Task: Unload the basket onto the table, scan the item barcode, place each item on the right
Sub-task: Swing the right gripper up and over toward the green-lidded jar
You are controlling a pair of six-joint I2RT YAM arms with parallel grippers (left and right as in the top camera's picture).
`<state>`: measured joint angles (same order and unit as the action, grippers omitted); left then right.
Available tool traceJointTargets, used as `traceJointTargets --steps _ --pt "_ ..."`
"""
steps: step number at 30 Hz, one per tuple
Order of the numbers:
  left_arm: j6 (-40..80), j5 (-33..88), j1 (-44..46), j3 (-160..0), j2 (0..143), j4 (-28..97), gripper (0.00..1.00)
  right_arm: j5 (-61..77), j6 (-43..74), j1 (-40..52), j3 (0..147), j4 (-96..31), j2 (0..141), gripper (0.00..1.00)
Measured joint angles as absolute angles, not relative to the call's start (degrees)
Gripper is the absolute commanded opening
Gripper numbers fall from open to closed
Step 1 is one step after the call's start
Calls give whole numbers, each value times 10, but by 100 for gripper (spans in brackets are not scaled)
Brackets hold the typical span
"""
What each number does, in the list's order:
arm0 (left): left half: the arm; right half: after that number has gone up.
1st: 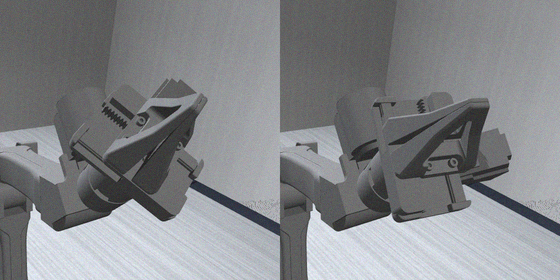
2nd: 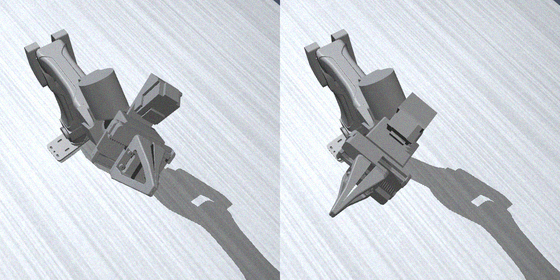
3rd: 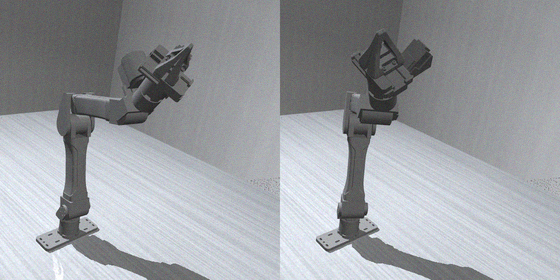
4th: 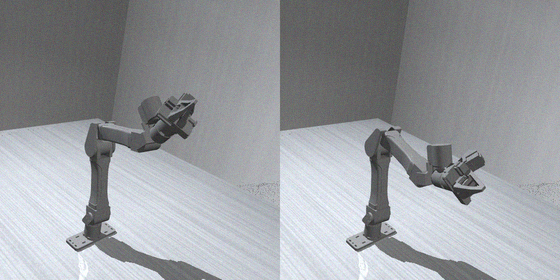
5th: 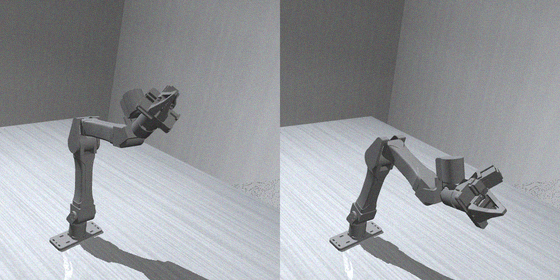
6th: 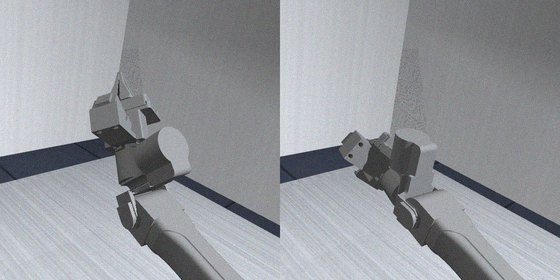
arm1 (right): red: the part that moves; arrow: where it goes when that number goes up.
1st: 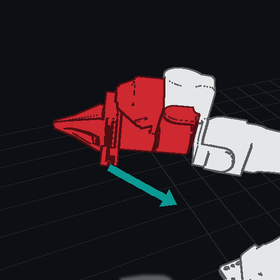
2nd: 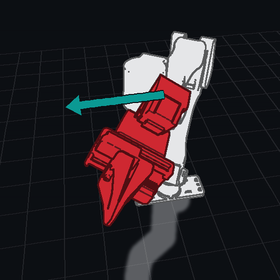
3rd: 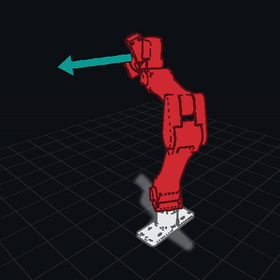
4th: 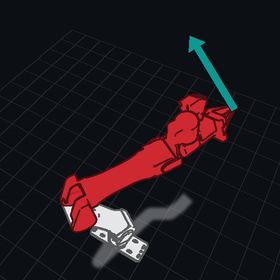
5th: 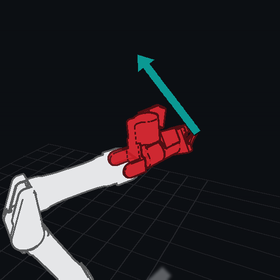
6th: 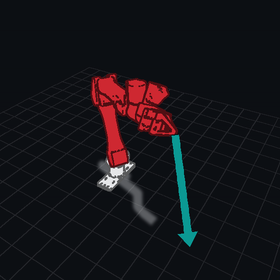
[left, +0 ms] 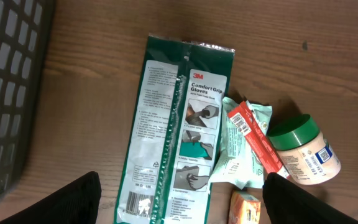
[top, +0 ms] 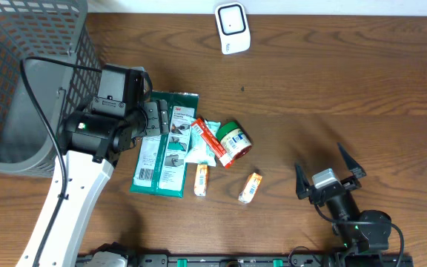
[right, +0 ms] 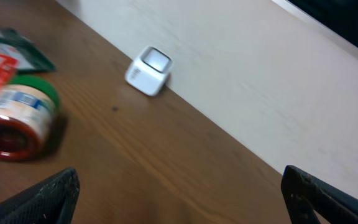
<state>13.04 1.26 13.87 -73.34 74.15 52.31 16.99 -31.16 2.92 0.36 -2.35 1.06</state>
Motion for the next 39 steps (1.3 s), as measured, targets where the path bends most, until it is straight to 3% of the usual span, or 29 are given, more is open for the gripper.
traceJointTargets --steps 10,18,25,34,39 --pt "130 13 139 -733 741 523 84 199 -175 29 16 -27 13 99" --pt "130 11 139 -733 741 523 84 185 -75 29 200 -88 102 99" --pt "130 11 139 -733 742 524 84 206 -54 29 461 -264 298 99" --pt "130 11 139 -733 742 524 84 261 -44 29 853 -678 603 99" --pt "130 11 139 -733 743 525 84 277 -33 29 917 -710 700 99"
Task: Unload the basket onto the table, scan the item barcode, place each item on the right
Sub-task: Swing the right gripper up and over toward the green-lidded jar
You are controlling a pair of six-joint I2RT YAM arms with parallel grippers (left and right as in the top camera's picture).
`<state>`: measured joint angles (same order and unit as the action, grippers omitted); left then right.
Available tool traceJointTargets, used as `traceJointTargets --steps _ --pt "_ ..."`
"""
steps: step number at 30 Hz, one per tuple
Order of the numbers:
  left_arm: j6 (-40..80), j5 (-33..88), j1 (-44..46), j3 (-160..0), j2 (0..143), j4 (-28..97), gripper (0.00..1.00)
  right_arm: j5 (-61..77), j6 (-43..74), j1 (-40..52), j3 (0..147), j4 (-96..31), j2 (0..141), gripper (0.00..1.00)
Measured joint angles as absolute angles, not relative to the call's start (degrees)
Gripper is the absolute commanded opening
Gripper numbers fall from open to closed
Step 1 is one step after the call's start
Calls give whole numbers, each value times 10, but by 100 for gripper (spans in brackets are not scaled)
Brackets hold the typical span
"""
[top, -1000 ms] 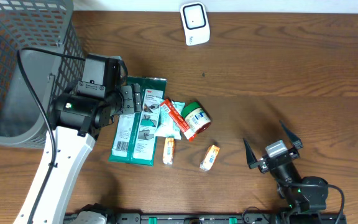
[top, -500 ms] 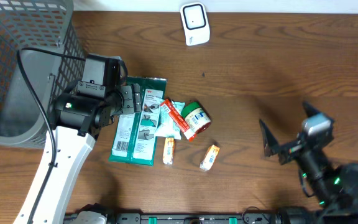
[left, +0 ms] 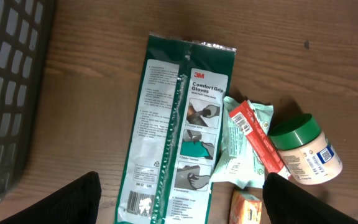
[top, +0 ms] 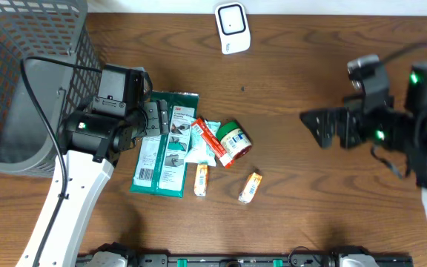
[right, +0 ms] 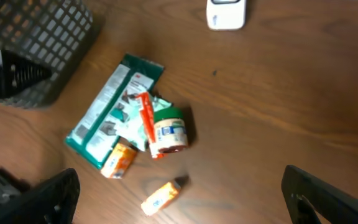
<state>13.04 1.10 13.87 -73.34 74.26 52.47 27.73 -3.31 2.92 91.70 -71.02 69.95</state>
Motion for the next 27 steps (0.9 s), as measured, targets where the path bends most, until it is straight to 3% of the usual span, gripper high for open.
traceJointTargets --steps 2,4,5,12,17,27 --pt "130 11 139 -733 743 524 84 296 -14 29 919 -720 727 97" --pt "130 11 139 -733 743 525 84 322 1 29 919 -728 753 56" --pt "130 11 139 -733 743 525 84 338 9 29 919 -726 769 50" --pt "130 11 139 -733 743 524 84 317 71 68 919 -712 849 54" --pt "130 11 139 -733 743 525 84 230 117 151 919 -703 897 80" --pt "130 11 139 -733 743 525 84 151 141 272 919 -648 1018 84"
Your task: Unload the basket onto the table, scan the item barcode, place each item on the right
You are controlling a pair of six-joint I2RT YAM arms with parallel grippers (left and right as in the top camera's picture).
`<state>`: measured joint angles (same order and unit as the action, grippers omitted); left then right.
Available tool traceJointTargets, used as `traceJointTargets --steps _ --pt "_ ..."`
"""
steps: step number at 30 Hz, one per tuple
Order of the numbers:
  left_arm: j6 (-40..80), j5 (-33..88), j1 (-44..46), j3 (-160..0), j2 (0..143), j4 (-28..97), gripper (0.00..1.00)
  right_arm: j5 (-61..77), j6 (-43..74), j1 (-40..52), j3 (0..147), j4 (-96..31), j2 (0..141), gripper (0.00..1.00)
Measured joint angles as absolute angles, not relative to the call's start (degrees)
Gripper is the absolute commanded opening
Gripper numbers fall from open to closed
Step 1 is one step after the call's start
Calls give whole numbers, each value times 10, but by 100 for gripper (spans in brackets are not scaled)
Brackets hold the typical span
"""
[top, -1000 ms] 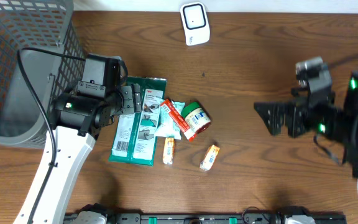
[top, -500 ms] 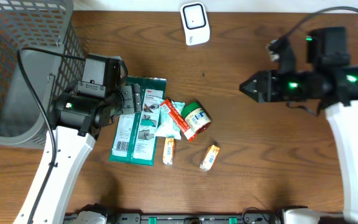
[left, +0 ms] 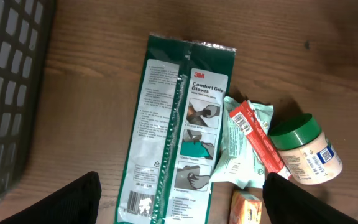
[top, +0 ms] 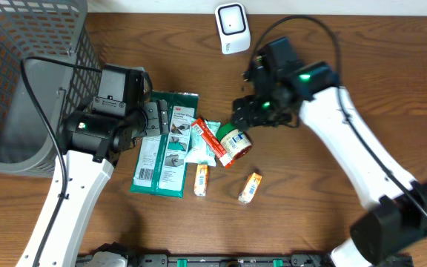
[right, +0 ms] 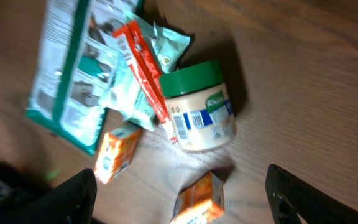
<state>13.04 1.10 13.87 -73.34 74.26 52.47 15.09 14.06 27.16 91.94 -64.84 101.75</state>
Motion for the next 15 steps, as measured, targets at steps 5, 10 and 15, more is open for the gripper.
traceJointTargets --steps 5,10,15 --pt "130 11 139 -733 743 525 84 118 135 298 919 -622 1078 84" --pt "130 11 139 -733 743 524 84 86 113 317 919 -598 1116 85" --pt "130 11 139 -733 743 525 84 35 103 341 919 -573 1145 85"
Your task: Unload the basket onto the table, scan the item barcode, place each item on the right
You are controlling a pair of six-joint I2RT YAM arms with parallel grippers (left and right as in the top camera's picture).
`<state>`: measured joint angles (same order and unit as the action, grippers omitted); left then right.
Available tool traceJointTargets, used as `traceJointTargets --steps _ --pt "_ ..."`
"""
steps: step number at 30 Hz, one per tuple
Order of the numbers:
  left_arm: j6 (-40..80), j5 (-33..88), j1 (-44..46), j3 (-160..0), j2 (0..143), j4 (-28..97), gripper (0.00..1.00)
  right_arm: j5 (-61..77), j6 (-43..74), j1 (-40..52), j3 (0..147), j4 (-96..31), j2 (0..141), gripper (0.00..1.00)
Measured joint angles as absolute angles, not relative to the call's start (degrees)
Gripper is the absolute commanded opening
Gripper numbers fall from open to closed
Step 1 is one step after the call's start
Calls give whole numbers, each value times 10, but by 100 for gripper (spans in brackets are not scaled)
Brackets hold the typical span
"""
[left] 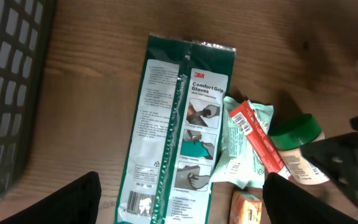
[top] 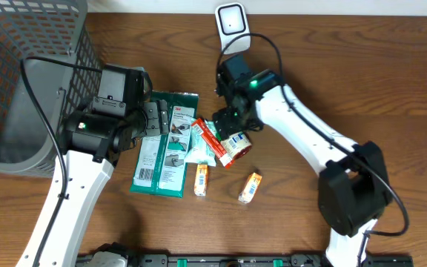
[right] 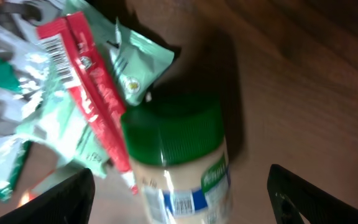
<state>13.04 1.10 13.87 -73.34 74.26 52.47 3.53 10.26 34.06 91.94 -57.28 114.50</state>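
A jar with a green lid (top: 235, 144) lies on its side in the pile at mid-table, its barcode label facing up (right: 179, 155). My right gripper (right: 179, 199) is open just above it, one finger on each side of the jar, and reaches in from the far side (top: 228, 124). The white scanner (top: 231, 28) stands at the table's far edge. My left gripper (left: 182, 205) hangs open over the green glove packet (left: 176, 124), holding nothing.
Beside the jar lie a red packet (top: 207, 138) and a mint pouch (right: 135, 68). Two small orange boxes (top: 201, 180) (top: 250, 188) lie nearer the front. A grey mesh basket (top: 21, 74) fills the far left corner.
My right gripper has come down closer to the jar, which now fills more of the right wrist view. The gripper now shows at the right edge of the left wrist view. The left arm has not moved.
My right gripper was first open and low at the table's front right. Then it was raised at the right side, looking at the pile. Then it was over the jar, and now it straddles it, still open. The left arm and the items stayed put.
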Motion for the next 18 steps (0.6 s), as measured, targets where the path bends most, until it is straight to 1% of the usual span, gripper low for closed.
traceJointTargets --steps 9,18 --pt "130 11 139 -733 743 525 84 -53 100 384 919 -541 1181 83" --pt "130 11 139 -733 743 525 84 -98 98 390 919 -513 1181 84"
